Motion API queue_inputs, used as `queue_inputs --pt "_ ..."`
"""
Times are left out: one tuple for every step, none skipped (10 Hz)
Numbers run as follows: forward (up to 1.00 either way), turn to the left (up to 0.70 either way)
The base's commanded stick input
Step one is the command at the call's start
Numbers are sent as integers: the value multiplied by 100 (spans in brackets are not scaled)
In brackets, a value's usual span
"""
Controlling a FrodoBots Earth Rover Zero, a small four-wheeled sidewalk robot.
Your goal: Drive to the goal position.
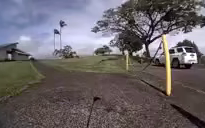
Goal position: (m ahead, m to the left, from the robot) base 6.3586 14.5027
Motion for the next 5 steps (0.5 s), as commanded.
queue_inputs --pt "50 16" --pt "50 9" --pt "50 1" --pt "50 0" --pt "50 40"
